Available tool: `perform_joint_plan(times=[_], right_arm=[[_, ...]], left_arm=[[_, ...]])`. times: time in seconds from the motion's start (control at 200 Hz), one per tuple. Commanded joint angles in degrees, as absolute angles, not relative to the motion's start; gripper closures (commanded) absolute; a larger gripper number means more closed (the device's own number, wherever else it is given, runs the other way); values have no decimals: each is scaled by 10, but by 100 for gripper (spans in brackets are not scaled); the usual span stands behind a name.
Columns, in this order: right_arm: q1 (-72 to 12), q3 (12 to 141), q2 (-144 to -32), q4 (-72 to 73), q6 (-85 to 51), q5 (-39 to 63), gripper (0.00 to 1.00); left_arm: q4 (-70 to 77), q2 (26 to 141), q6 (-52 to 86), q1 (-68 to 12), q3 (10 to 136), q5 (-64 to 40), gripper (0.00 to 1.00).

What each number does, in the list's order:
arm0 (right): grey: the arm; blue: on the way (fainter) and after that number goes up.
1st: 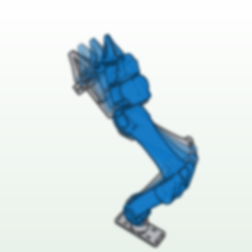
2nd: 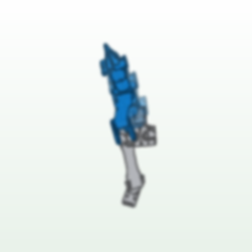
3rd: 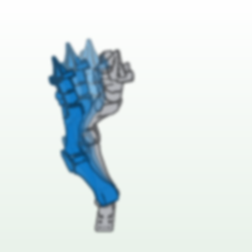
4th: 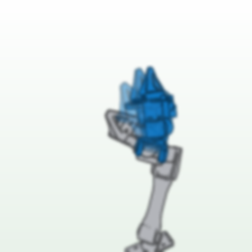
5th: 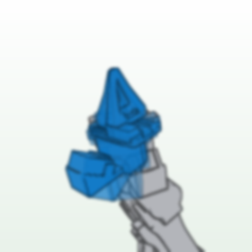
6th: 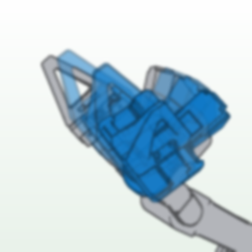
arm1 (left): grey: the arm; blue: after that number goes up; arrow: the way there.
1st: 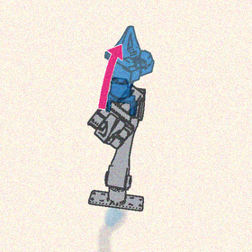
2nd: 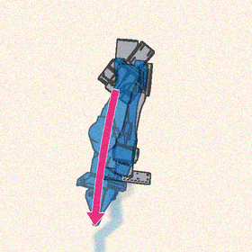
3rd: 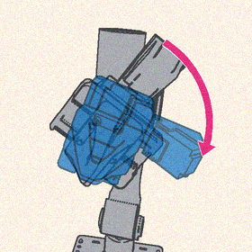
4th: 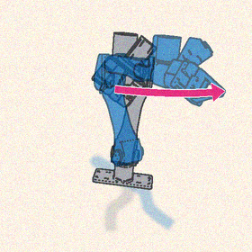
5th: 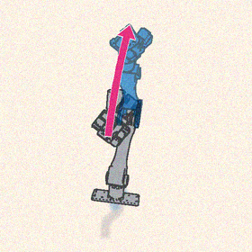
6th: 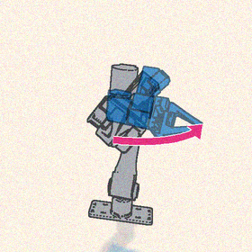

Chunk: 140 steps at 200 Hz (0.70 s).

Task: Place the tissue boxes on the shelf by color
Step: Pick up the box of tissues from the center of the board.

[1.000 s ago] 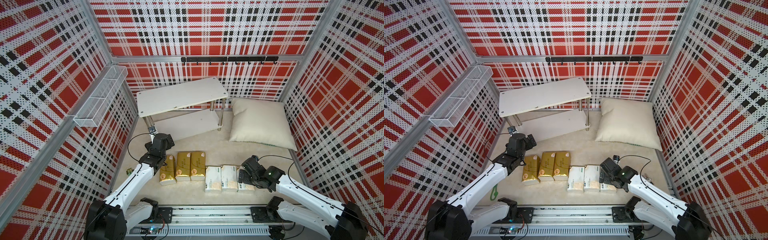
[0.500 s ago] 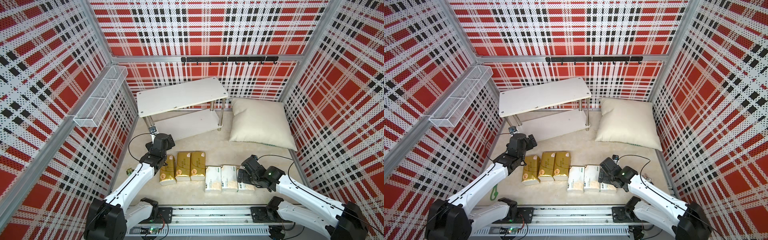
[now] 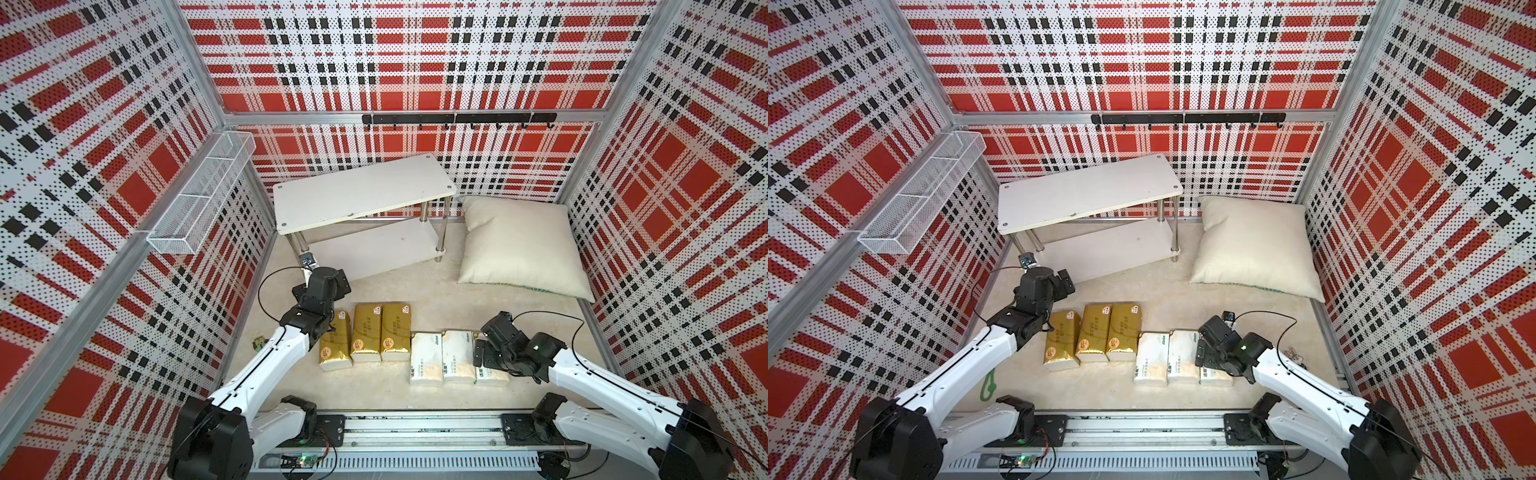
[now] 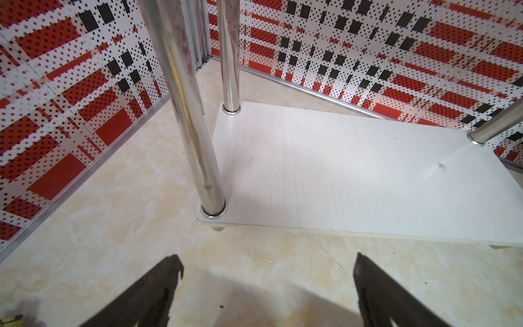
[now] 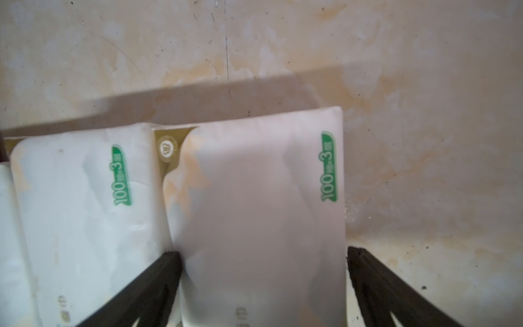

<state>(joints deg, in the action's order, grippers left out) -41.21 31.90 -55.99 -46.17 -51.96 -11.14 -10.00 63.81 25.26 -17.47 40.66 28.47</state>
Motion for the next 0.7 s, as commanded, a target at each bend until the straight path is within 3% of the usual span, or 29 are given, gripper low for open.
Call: perform_joint_plan(times=[0.0,0.696], right_arm=[[-417,308,-563,-461,-520,-115,0],[-423,280,-568,-436,-522,-130,0]], left_arm=[[-102,630,247,-179,417,283,1],[-103,623,251,-184,412,280,1]])
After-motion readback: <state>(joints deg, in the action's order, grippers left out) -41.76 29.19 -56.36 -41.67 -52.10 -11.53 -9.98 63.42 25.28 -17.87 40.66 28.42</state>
